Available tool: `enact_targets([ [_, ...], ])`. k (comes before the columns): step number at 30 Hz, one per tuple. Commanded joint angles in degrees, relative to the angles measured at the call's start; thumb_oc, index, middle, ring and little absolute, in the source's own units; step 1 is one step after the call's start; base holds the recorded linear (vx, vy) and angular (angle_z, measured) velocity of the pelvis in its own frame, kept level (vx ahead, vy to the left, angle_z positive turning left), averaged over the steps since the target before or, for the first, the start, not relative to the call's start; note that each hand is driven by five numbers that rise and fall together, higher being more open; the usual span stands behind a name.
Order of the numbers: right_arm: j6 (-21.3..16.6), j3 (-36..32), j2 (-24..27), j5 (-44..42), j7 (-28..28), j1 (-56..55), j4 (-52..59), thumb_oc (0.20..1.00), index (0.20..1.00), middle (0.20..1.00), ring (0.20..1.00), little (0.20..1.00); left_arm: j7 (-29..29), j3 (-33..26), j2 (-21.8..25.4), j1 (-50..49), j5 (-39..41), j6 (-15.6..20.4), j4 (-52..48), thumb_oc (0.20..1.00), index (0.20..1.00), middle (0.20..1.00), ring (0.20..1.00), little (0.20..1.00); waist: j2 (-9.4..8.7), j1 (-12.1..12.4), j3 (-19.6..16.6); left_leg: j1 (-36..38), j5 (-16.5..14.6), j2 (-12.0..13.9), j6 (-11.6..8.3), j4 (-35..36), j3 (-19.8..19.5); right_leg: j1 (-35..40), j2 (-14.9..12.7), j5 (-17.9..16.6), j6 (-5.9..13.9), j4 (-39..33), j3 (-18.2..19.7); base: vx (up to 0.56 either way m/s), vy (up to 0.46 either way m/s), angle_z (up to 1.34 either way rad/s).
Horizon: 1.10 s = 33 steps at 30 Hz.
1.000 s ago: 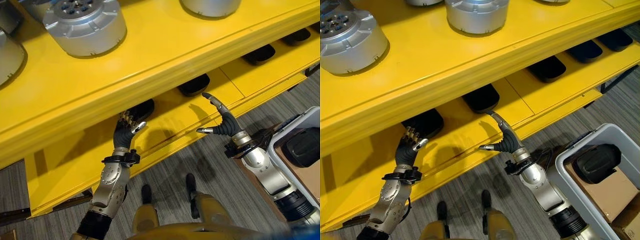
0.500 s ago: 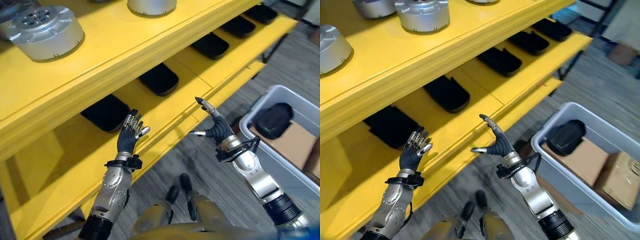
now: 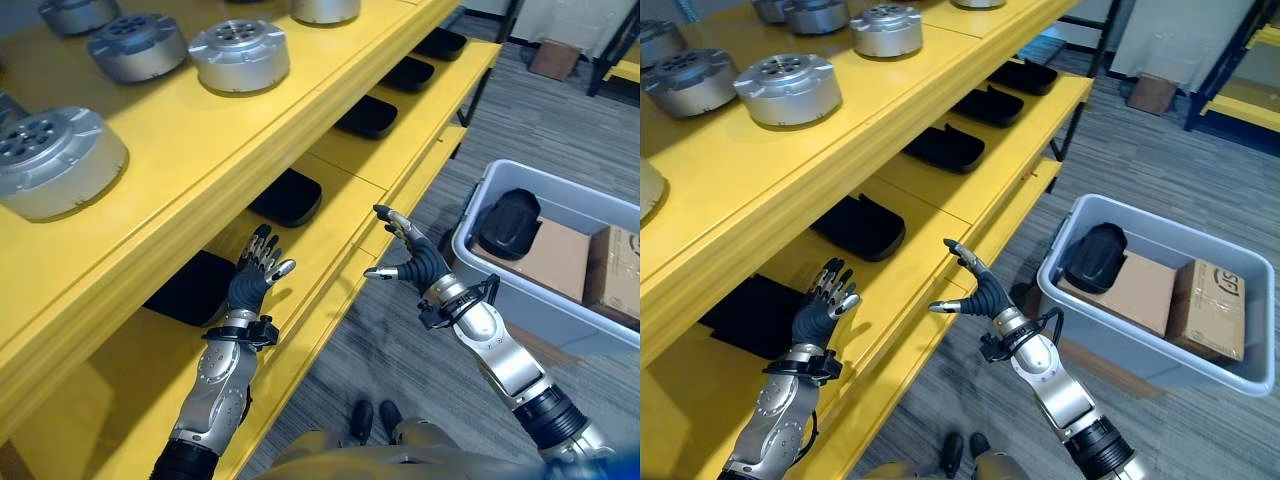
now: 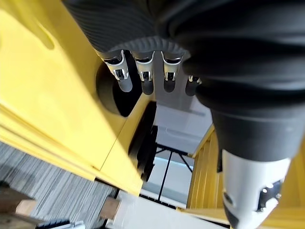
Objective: Move parts from the plastic box to the shelf.
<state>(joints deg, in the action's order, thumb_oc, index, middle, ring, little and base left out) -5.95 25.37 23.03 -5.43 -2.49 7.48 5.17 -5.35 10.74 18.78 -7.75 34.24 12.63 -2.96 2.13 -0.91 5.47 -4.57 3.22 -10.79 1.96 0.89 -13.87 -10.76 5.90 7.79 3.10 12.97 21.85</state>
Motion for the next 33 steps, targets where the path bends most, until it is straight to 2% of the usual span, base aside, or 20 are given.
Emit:
enact_targets([
  [1,-2.23,-0.86,-1.53,-1.92,-0.37,0.67,3.04,1.0,1.0,1.0,1.0,1.0,-0.39,-2.36,0.16,-1.74,-1.88,1.76,-1.94,1.0,1.0,1.0,1.0,1.0,-2.11,1.17,-2.96,-1.23,-2.84,-2.49,4.0,-2.39,-2.75,4.16,1.11,-10.26,0.58,-11.66,-0.3,0.04,0.03,-0.17],
  [13,-2.04,-0.91,-1.87,-3.82,-0.14,-0.64,3.09,1.0,1.0,1.0,1.0,1.0,-0.81,-1.16,-0.31,-0.16,-2.41,1.28,-0.8,1.0,1.0,1.0,1.0,1.0,-1.49,-0.29,-3.03,-0.24,-3.14,-2.18,4.32,-1.57,-1.8,3.88,1.56,-9.47,0.69,-9.66,0.99,0.0,0.008,-0.03],
  [20,-1.94,-0.52,-2.88,-5.08,-0.03,0.14,2.53,1.0,1.0,1.0,1.0,1.0,-0.58,-0.41,0.37,0.87,-2.56,1.11,-0.18,1.0,1.0,1.0,1.0,1.0,-1.59,-0.5,-1.78,-0.68,-3.36,-1.78,4.8,-1.46,1.76,1.16,2.46,-9.27,2.06,-6.16,2.63,-0.03,0.042,-0.25],
  [22,-1.9,-0.32,-3.13,-4.94,-0.05,0.43,2.44,1.0,1.0,1.0,1.0,1.0,-0.59,-0.24,0.57,1.2,-2.56,0.98,-0.24,1.0,1.0,1.0,1.0,1.0,-1.59,-0.51,-1.33,-0.55,-3.64,-1.51,4.92,-1.56,2.85,0.39,2.58,-8.63,2.41,-4.28,1.76,-0.02,0.041,-0.27],
  [24,-1.73,-0.01,-3.57,-4.62,0.06,0.69,2.28,1.0,1.0,1.0,1.0,1.0,-0.79,-0.34,0.56,1.2,-2.69,0.95,-0.24,1.0,1.0,1.0,1.0,1.0,-1.73,-0.17,-0.31,0.36,-4.67,-1.07,5.01,-1.84,4.63,-0.56,1.06,-8.13,3.15,-2.62,-2.19,-0.02,0.028,-0.4],
  [25,-1.56,0.36,-4.28,-4.24,0.15,0.94,2.02,1.0,1.0,1.0,1.0,1.0,-1.14,-0.73,0.72,1.07,-2.76,0.96,-0.34,1.0,1.0,1.0,1.0,1.0,-1.53,0.99,0.65,1.29,-5.67,0.26,4.6,-2.13,7.15,-1.63,-3.65,-8.33,3.82,-2.38,-11.82,-0.03,-0.004,-1.13],
  [27,-1.38,0.69,-5.11,-3.74,0.39,1.38,1.43,1.0,1.0,1.0,1.0,1.0,-1.13,-1.31,0.71,0.41,-2.45,0.64,-0.51,1.0,1.0,1.0,1.0,1.0,-1.28,1.65,1.04,2.75,-6.35,2.01,4.06,-1.7,9.95,-3.15,-9.31,-10.25,3.47,-3.46,-23.41,0.01,-0.022,-1.69],
  [28,-1.14,0.47,-5.54,-3.33,0.32,2.23,0.5,1.0,1.0,1.0,1.0,1.0,-0.79,-2.09,0.97,-0.4,-2.5,0.41,-0.96,1.0,1.0,1.0,1.0,1.0,-1.06,1.99,1.58,3.91,-6.51,2.82,3.81,-0.81,11.75,-5.19,-12.55,-13.5,4.05,-6.98,-27.67,0.03,-0.024,-1.1],
  [29,-1.14,0.47,-5.55,-3.33,0.31,2.25,0.48,1.0,1.0,1.0,1.0,1.0,-0.79,-2.1,0.96,-0.39,-2.49,0.4,-0.96,1.0,1.0,1.0,1.0,1.0,-1.02,1.99,1.61,3.97,-6.51,2.87,3.81,-0.76,11.75,-5.1,-12.5,-13.57,4.05,-7.09,-27.68,0.05,-0.048,-0.66],
  [31,-0.91,-0.05,-5.5,-2.83,0.24,2.39,-0.05,1.0,1.0,1.0,1.0,1.0,-0.72,-2.54,0.87,-0.45,-2.59,0.52,-0.85,1.0,1.0,1.0,1.0,1.0,-1.17,1.51,2.42,4.97,-6.83,2.71,3.54,-1.01,11.59,-5.95,-14.02,-16.47,4.93,-9.15,-27.74,0.05,-0.045,-0.32],
  [33,-0.89,-0.41,-5.22,-2.62,0.46,1.77,0.24,1.0,1.0,1.0,1.0,1.0,-0.48,-2.6,0.73,-0.58,-2.75,0.41,-0.7,1.0,1.0,1.0,1.0,1.0,-1.69,1.42,2.2,5.39,-7.27,2.22,3.41,-0.91,11.3,-4.11,-14.21,-17.02,5.02,-11.28,-28.13,0.06,-0.04,0.16],
])
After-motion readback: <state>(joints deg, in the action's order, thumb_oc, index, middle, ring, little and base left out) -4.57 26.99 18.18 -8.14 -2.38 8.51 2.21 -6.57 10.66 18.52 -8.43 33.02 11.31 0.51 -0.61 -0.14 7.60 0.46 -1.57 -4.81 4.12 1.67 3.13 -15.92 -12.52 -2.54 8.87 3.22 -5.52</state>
